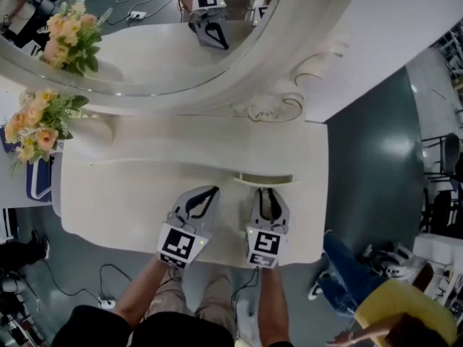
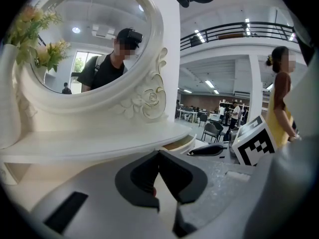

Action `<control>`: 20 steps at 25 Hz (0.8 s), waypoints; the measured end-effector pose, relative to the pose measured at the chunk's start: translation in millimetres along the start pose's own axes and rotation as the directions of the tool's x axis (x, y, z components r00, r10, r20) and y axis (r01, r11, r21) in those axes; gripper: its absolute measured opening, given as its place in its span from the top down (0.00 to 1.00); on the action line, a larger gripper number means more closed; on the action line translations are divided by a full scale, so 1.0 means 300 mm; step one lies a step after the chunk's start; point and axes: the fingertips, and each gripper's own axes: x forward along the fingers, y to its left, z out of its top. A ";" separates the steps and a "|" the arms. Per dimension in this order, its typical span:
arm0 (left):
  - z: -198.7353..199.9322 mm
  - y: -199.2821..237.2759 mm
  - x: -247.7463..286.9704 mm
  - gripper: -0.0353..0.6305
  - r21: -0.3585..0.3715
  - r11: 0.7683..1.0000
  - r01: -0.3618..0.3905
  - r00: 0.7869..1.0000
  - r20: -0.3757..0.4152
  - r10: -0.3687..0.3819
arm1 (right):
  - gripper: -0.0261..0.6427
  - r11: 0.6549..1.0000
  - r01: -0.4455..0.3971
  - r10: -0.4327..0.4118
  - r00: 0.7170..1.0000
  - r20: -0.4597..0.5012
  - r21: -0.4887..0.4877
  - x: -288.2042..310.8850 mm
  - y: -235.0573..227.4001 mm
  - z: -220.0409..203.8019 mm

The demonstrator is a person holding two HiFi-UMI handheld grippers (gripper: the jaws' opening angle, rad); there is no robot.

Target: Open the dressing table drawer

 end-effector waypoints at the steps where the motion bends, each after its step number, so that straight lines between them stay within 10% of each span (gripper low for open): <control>1: 0.002 -0.003 -0.002 0.95 0.005 1.000 0.001 1.000 0.002 -0.001 | 0.82 1.000 0.001 -0.001 1.000 -0.002 0.002 -0.004 0.000 -0.003; 20: -0.006 -0.039 -0.042 0.95 0.013 1.000 0.010 1.000 0.006 -0.010 | 0.82 1.000 0.007 -0.007 1.000 -0.001 0.007 -0.067 0.010 -0.037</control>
